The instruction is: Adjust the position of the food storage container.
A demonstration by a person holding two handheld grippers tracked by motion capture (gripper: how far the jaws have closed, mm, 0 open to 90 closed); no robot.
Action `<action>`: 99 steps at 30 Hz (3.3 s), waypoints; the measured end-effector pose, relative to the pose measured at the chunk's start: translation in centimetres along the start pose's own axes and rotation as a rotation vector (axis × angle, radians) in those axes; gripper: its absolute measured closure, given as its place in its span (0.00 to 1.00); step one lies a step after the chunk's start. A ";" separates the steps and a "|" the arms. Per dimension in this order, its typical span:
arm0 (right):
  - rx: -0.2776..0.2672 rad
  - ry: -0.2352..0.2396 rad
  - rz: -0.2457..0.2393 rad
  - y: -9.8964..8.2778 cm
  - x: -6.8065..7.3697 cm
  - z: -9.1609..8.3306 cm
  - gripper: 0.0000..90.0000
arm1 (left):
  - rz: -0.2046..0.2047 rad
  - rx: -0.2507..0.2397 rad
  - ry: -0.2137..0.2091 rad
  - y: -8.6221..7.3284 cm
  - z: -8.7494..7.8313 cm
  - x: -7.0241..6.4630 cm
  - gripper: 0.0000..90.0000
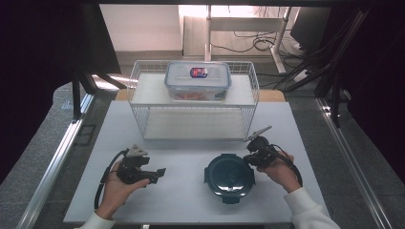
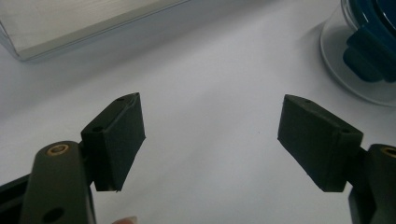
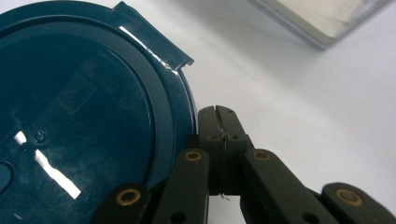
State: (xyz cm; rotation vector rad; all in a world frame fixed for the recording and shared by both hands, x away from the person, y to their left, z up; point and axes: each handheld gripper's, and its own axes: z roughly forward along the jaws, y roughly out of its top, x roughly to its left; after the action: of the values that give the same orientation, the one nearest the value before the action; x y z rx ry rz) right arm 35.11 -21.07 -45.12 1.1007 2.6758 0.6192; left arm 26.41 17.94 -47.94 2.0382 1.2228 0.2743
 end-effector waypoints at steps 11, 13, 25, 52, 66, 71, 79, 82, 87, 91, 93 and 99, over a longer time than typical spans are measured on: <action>-0.013 0.020 -0.031 0.6 1.8 0.5 1.00 | 0.002 0.003 0.000 0.0 0.1 0.0 0.24; -0.017 0.026 -0.037 0.7 1.9 0.6 1.00 | 0.002 0.003 0.000 0.0 0.1 0.0 0.24; -0.027 -0.007 0.015 -3.0 0.4 -1.9 0.99 | -0.005 -0.005 -0.002 0.0 -0.1 0.0 0.24; 0.056 0.035 -0.053 -4.3 3.9 -0.3 1.00 | -0.017 -0.007 -0.050 0.3 -0.1 -0.3 0.24; 0.043 0.086 -0.134 -1.7 6.8 1.3 1.00 | -0.025 -0.010 -0.047 0.2 -0.2 -0.1 0.24; 0.031 0.093 -0.152 -1.3 7.3 1.7 1.00 | -0.027 -0.008 -0.045 0.2 -0.2 -0.1 0.24; -0.056 0.085 -0.141 -2.2 6.1 0.6 0.99 | -0.032 -0.018 -0.061 0.3 -0.1 -0.4 0.24; -0.144 0.099 -0.059 -3.3 4.7 -0.8 0.99 | -0.034 -0.019 -0.066 0.3 0.1 -0.7 0.23; -0.272 0.141 0.019 -5.0 4.0 -2.1 0.90 | -0.045 -0.033 -0.062 0.3 -0.2 -0.8 0.23; -0.381 0.171 0.102 -6.2 3.9 -2.7 0.48 | -0.053 -0.043 -0.059 0.3 -0.3 -0.8 0.22; -0.394 0.194 0.148 -6.6 3.7 -2.6 0.40 | -0.059 -0.047 -0.060 0.3 -0.4 -0.9 0.22; -0.401 0.254 0.220 -6.7 3.4 -1.8 0.31 | -0.076 -0.058 -0.071 0.3 -0.6 -1.0 0.20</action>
State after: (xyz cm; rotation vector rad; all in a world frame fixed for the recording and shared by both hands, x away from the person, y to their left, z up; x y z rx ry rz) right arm 27.92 -23.57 -46.50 1.2723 2.4717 1.3479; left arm 25.78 17.34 -47.08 1.9306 1.2319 0.1976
